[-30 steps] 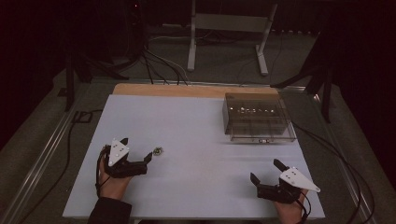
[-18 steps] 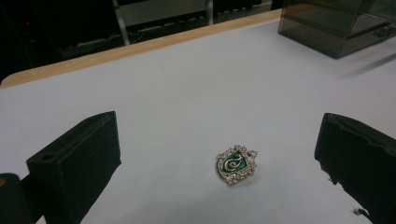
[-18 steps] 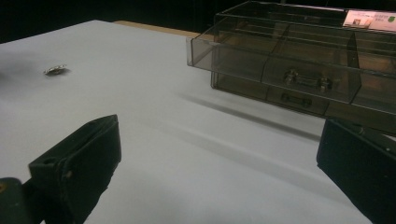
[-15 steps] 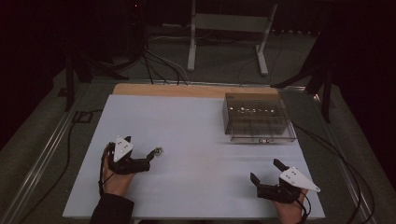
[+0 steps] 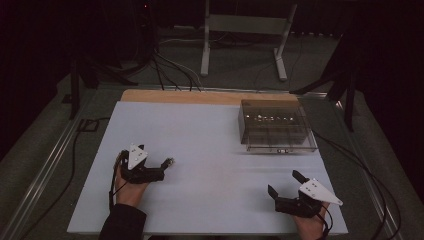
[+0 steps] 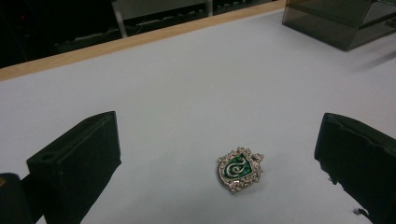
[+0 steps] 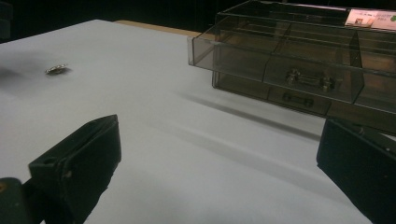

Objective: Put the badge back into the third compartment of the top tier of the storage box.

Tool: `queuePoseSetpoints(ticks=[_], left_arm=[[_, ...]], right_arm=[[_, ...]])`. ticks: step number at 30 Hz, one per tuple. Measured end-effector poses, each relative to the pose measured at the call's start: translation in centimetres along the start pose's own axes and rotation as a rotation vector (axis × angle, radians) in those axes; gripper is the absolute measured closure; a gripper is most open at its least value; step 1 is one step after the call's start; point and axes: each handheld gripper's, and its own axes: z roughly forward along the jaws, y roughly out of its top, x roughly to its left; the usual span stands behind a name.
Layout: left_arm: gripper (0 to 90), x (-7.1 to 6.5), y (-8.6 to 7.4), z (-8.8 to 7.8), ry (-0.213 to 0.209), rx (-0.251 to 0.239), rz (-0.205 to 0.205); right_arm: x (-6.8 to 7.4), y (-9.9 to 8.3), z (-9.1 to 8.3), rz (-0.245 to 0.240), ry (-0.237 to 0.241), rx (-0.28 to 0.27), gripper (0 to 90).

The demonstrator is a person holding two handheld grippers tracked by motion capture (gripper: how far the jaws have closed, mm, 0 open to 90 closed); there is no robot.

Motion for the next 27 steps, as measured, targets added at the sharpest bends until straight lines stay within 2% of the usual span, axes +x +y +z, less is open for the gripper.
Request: queuePoseSetpoints(ticks=[7, 13, 17, 24, 27], left_arm=[[1.4, 0.0, -0.1, 0.6, -0.003, 0.008, -0.006], [5.9, 0.0, -0.2, 1.3, -0.001, 0.045, -0.007], [7.5, -0.1, -0.3, 1.6, -0.015, 0.068, -0.013], [8.2, -0.4, -0.5, 2.2, -0.035, 0.100, -0.003], [9.8, -0.7, -0.5, 2.4, -0.045, 0.122, 0.014]], right_arm=[[0.0, 0.0, 0.0, -0.001, 0.003, 0.000, 0.0], [0.0, 0.0, 0.1, -0.003, 0.006, 0.000, 0.0], [0.0, 0.0, 0.1, -0.003, 0.007, 0.000, 0.0], [0.0, 0.0, 0.1, -0.002, 0.007, 0.002, 0.0], [0.0, 0.0, 0.1, -0.003, 0.008, 0.002, 0.0]])
